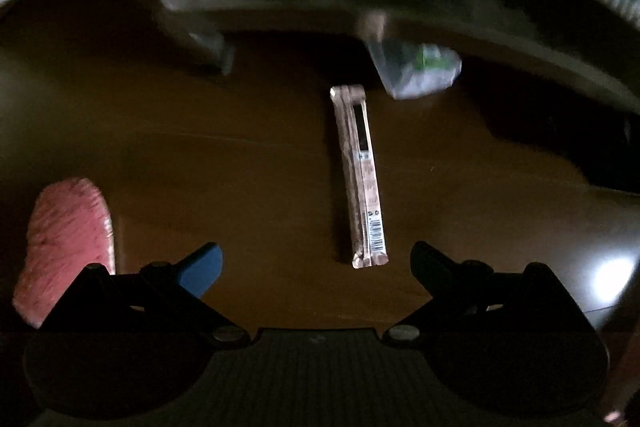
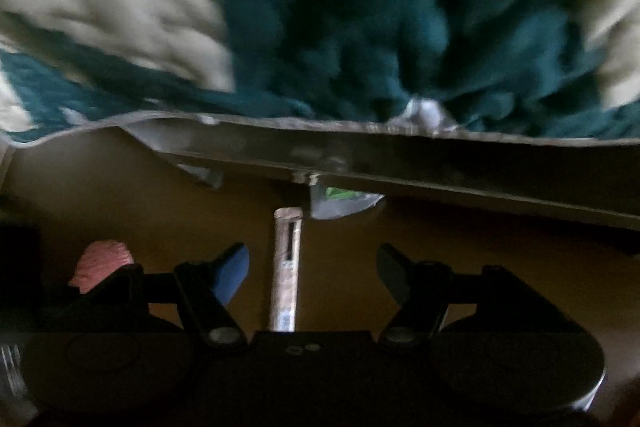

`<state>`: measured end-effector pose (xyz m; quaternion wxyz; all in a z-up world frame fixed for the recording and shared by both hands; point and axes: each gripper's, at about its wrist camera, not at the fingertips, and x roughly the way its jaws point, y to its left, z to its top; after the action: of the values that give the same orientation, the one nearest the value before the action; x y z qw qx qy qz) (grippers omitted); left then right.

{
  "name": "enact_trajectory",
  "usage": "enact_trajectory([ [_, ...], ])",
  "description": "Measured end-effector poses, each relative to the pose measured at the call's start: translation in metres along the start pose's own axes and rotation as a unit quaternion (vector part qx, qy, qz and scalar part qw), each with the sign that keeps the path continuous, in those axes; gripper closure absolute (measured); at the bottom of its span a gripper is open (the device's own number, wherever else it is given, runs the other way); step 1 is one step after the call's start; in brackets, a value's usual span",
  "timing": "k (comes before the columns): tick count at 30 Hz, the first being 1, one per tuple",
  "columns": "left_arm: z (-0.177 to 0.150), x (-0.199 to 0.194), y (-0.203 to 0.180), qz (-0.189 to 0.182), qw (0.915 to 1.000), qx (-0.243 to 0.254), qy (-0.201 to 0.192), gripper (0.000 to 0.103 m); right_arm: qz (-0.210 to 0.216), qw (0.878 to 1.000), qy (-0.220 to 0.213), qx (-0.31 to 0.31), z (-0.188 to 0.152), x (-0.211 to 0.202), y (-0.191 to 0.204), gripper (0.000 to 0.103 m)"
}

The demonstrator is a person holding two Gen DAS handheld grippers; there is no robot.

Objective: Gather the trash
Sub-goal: 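Grasp the biscuit stick package with the left tool while the right grasps the plastic bag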

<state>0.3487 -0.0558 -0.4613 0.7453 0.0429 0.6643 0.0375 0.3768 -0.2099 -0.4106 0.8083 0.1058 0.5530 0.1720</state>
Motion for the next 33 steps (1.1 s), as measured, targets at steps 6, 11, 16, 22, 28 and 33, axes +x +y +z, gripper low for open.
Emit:
enact_trajectory([
  [6,0.002,0.048,-0.016,-0.009,0.9999,0.010,0.006,0.002,0.004,0.999,-0.034,0.016,0.005,0.049,-0.011,0.033],
  [11,0.007,0.067,-0.016,-0.003,0.9992,0.037,-0.018,0.002,-0.019,0.998,-0.062,0.024,0.003,0.075,-0.010,0.034],
  [16,0.003,0.081,-0.020,-0.003,0.9971,0.072,-0.027,0.002,-0.040,0.997,-0.070,0.003,0.000,0.100,-0.001,0.036],
  [22,0.003,0.078,-0.022,-0.020,0.9959,0.078,-0.043,0.013,-0.064,0.996,-0.058,0.017,0.005,0.110,-0.006,0.065],
  [28,0.011,0.072,-0.016,-0.059,0.9956,0.073,-0.007,0.068,-0.065,0.997,-0.032,0.005,-0.002,0.105,-0.015,0.083],
  [33,0.017,0.074,0.001,-0.064,0.9939,0.088,0.015,0.079,-0.068,0.998,-0.012,-0.014,-0.010,0.088,-0.020,0.095],
])
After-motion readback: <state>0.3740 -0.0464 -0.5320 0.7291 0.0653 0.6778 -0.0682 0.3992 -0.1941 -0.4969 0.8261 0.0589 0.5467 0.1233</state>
